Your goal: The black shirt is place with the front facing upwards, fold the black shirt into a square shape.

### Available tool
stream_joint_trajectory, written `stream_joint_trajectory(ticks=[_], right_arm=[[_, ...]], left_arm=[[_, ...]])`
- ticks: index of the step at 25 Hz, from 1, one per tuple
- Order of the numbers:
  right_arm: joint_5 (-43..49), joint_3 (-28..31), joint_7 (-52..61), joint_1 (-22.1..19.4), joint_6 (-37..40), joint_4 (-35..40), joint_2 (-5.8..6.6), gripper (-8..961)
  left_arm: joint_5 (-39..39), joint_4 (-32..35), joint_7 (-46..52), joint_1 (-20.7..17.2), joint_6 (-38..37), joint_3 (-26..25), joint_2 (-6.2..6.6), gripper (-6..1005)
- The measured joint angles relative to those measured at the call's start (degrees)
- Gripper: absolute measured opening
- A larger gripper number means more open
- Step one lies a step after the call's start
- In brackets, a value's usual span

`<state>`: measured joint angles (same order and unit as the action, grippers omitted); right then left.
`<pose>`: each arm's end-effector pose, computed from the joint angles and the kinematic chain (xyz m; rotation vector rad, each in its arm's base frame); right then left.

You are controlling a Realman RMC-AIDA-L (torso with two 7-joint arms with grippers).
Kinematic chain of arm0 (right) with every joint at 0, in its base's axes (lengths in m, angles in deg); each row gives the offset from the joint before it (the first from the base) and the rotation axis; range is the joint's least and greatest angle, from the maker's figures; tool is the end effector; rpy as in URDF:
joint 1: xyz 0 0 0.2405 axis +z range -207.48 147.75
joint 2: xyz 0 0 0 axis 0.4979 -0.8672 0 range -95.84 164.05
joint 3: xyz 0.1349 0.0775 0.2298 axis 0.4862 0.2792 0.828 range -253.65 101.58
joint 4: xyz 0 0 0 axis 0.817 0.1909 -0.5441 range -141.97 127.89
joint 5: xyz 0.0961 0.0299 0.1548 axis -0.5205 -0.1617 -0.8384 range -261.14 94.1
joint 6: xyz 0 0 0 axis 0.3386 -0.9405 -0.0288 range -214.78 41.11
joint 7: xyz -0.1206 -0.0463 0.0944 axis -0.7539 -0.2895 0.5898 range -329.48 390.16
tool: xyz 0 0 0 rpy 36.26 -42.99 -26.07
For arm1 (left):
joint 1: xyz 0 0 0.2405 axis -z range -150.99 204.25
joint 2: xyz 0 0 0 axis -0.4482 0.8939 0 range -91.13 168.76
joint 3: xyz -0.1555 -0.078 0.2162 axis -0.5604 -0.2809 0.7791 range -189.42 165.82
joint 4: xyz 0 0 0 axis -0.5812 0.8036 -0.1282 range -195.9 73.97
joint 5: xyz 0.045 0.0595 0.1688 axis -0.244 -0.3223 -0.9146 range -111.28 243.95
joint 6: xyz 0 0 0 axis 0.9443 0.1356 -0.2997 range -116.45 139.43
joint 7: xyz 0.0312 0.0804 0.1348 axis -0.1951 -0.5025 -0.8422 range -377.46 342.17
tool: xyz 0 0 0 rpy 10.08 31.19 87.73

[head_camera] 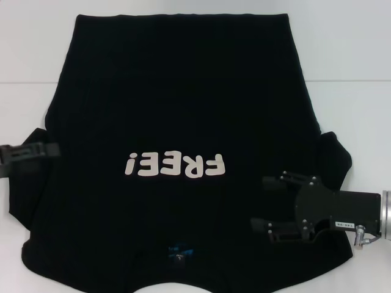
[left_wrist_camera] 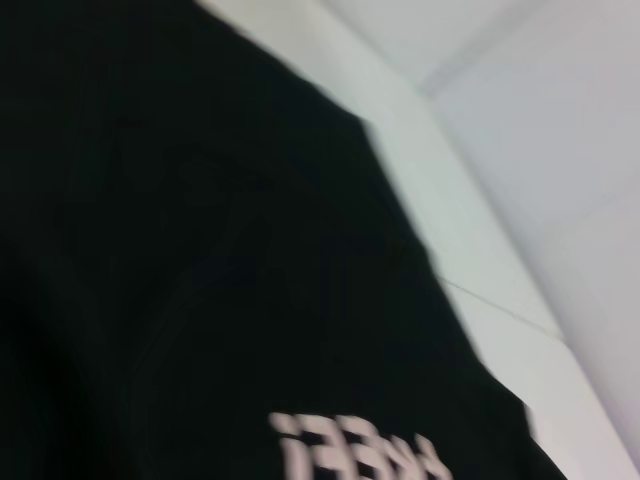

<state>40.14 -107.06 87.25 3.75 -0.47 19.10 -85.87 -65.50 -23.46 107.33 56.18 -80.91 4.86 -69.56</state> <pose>0.2634 0.3158 -0.0596 -2.7831 0.3139 0.6300 -0.3364 0.3297 0.0771 -2.1007 -1.7373 -0.7110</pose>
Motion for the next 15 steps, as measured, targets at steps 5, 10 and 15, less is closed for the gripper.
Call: stream_joint_trajectory(ticks=[5,10,15], right_arm=[[-0.1,-0.2,1.8,0.2,-0.2,0.2,0.01,941],[-0.1,-0.1,2.3,0.5,-0.4,0.3,0.01,941],[-0.1,-0.3,2.4,0.7,-0.5,0.3,0.01,941]], left_arm=[[-1.5,1.4,7.1,-1.3,1.8,0.2,2.27,930],[-8.3,3.6,11.7,-0.6,4.0,0.6,2.39,927],[-11.8,3.5,12.5,0.6,9.2,0.9,1.78,923]])
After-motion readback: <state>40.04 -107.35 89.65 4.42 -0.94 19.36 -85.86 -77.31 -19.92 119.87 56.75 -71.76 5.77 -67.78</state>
